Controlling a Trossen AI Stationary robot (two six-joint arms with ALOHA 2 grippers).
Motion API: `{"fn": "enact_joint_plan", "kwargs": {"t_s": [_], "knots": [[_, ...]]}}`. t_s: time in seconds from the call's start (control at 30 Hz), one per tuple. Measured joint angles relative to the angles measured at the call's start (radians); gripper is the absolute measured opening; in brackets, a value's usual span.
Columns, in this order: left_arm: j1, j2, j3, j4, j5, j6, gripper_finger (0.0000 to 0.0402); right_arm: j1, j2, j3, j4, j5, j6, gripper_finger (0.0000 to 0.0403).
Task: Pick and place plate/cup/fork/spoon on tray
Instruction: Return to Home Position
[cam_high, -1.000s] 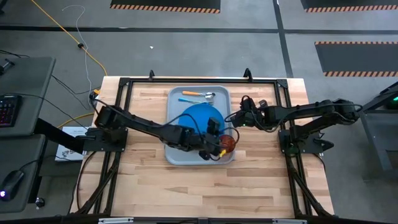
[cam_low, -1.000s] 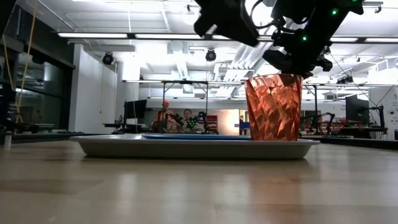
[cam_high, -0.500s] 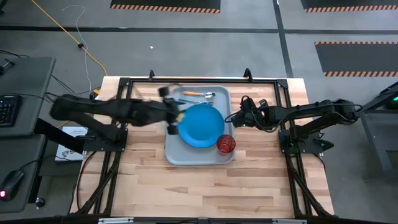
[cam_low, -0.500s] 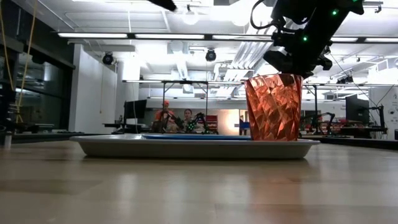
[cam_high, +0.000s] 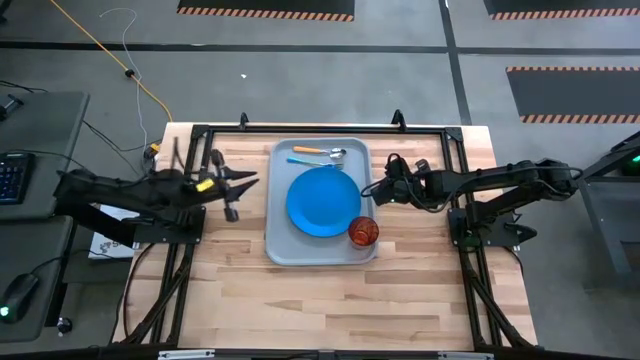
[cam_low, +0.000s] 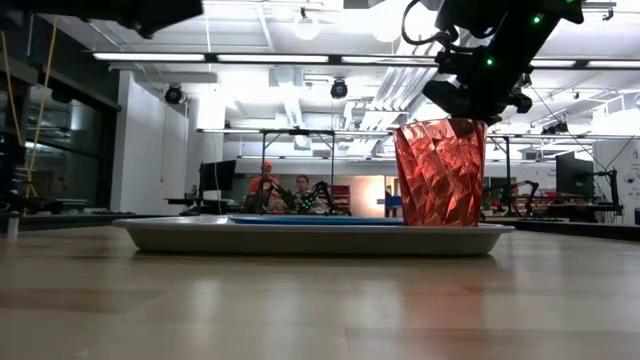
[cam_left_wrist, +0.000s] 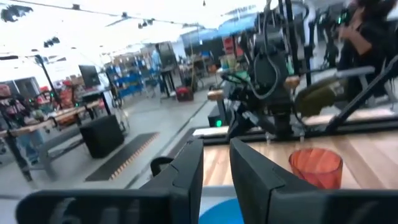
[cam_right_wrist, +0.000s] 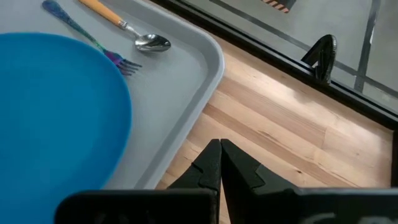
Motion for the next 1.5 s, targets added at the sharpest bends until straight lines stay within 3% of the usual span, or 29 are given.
{"fn": "enact_joint_plan", "kwargs": {"t_s": [0.4, 0.63, 0.77, 1.0, 1.23, 1.5], "knots": [[0.001, -0.304, -0.015, -0.202, 0.131, -0.023, 0.0042, 0.0, 0.0, 0.0, 0.003, -0.017, -0.025, 0.0], [0.001, -0.323, -0.089, -0.124, 0.223, -0.046, 0.003, 0.0, 0.0, 0.0, 0.003, -0.017, -0.025, 0.0], [0.001, -0.325, -0.111, -0.066, 0.221, -0.035, 0.0014, 0.0, 0.0, 0.0, 0.004, -0.017, -0.025, 0.0], [0.047, -0.352, -0.111, -0.115, 0.177, 0.0, 0.0001, 0.0, 0.0, 0.0, 0.002, -0.027, -0.033, 0.0], [0.126, -0.407, -0.147, -0.172, 0.254, -0.1, 0.0, 0.0, 0.0, 0.0, -0.013, -0.053, -0.042, 0.0], [0.124, -0.433, -0.246, -0.121, 0.298, -0.176, 0.0, 0.0, 0.0, 0.0, -0.013, -0.054, -0.04, 0.0]]}}
